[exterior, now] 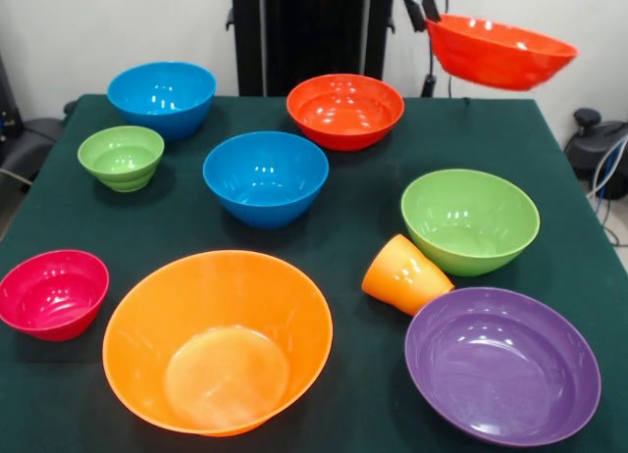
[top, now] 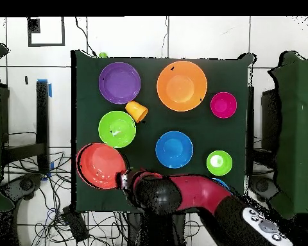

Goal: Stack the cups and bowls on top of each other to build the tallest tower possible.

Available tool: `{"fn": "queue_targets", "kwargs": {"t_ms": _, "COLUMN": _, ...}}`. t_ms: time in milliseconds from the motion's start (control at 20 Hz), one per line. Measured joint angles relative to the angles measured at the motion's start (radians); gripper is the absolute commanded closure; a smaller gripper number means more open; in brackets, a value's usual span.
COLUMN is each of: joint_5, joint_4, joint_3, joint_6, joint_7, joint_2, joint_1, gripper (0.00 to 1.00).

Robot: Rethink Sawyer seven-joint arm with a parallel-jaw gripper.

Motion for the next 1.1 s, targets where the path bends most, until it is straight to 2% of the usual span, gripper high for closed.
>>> {"fn": "queue_targets", "kwargs": {"t_ms": 150, "joint_5": 0.006, "joint_4": -0.020, "joint_3": 0.040, "joint_6": 0.078, "joint_7": 0.000, "joint_2": 0.008, "joint_1": -0.059, "gripper": 1.00}}
{"fn": "queue_targets", "kwargs": {"t_ms": 250, "joint_5": 0.007, "joint_4": -0.051, "joint_3": 0.057, "joint_6": 0.173, "joint_7": 0.000, "joint_2": 0.018, "joint_1": -0.097, "gripper": 1.00}}
{"fn": "queue_targets", "kwargs": {"t_ms": 400, "joint_5": 0.004, "joint_4": -0.118, "joint_3": 0.049, "joint_6": 0.332, "joint_7": 0.000, "joint_2": 0.036, "joint_1": -0.108, "gripper": 1.00}}
{"fn": "queue_targets", "kwargs": {"t_ms": 500, "joint_5": -0.002, "joint_4": -0.148, "joint_3": 0.039, "joint_6": 0.382, "joint_7": 0.000, "joint_2": 0.042, "joint_1": -0.097, "gripper": 1.00}}
{"fn": "queue_targets", "kwargs": {"t_ms": 550, "joint_5": -0.025, "joint_4": -0.205, "joint_3": 0.012, "joint_6": 0.461, "joint_7": 0.000, "joint_2": 0.049, "joint_1": -0.062, "gripper": 1.00}}
{"fn": "queue_targets", "kwargs": {"t_ms": 800, "joint_5": -0.083, "joint_4": -0.333, "joint_3": -0.031, "joint_6": 0.608, "joint_7": 0.000, "joint_2": 0.070, "joint_1": 0.043, "gripper": 1.00}}
{"fn": "queue_targets", "kwargs": {"t_ms": 1100, "joint_5": -0.095, "joint_4": -0.413, "joint_3": -0.032, "joint_6": 0.643, "joint_7": 0.000, "joint_2": 0.091, "joint_1": 0.105, "gripper": 1.00}}
